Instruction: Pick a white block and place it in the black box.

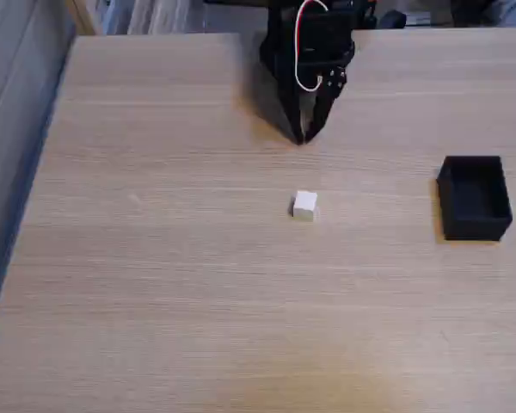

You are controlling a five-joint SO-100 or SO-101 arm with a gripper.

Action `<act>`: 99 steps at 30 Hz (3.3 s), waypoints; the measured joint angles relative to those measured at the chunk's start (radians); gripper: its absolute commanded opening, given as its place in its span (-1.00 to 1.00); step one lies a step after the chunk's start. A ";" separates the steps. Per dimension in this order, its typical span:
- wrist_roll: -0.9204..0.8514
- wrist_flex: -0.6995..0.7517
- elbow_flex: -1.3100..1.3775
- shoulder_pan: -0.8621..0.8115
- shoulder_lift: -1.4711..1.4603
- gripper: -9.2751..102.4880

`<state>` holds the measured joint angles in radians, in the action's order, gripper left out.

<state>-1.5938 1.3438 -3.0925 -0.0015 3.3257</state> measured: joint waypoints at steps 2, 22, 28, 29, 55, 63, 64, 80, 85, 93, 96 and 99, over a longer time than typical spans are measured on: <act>-0.008 0.000 0.000 0.002 0.000 -0.83; -0.008 0.000 0.000 0.040 0.000 -0.83; -0.008 0.000 0.000 0.040 0.000 -0.83; -0.008 0.000 0.000 0.040 0.000 -0.83; -0.051 -0.006 0.002 0.026 0.000 -0.83; -0.014 -0.063 0.126 0.072 -0.190 -0.83; -0.014 -0.078 0.146 0.071 -0.230 -0.82; 0.040 -0.356 0.368 0.014 -0.770 -0.47; 0.038 -0.411 0.396 -0.029 -0.871 -0.43; 0.011 -0.505 0.445 -0.058 -1.017 -0.40; 0.011 -0.538 0.477 -0.075 -1.083 -0.40; 0.011 -0.572 0.512 -0.074 -1.149 -0.40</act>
<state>-1.5831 0.7716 -2.5802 -0.0752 2.1767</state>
